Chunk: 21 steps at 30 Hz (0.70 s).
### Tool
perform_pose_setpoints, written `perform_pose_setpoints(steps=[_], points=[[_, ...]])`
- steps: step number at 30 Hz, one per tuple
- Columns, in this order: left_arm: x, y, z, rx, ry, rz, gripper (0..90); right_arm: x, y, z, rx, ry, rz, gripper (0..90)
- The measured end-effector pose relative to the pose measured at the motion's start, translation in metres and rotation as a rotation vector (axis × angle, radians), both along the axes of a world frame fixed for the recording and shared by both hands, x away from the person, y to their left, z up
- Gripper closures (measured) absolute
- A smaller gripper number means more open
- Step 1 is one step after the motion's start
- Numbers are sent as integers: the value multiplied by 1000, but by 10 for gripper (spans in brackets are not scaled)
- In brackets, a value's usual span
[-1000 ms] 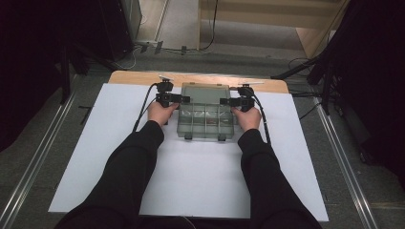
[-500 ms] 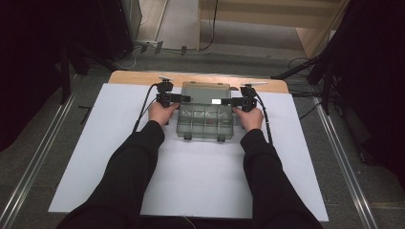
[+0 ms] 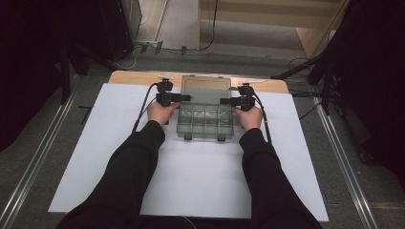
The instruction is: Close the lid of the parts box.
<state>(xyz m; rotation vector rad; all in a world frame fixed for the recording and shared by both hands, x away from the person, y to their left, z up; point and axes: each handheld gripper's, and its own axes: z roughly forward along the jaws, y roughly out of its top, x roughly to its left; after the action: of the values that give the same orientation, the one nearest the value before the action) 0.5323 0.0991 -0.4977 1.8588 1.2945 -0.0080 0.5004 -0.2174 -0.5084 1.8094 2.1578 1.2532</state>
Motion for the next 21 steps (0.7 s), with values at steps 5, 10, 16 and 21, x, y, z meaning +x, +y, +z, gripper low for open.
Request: perform_pose_setpoints(steps=[5,10,16,21], points=[[0,2,3,-6,-1,-6,558,-1,-1,2,-2,-8,3,524],[0,4,6,-22,0,-8,570,-4,-3,6,-20,-27,4,565],[5,1,8,-3,0,-34,522,-5,-3,7,-29,-28,1,590],[4,1,11,8,-27,-52,536,-6,-5,7,-11,-35,5,579]])
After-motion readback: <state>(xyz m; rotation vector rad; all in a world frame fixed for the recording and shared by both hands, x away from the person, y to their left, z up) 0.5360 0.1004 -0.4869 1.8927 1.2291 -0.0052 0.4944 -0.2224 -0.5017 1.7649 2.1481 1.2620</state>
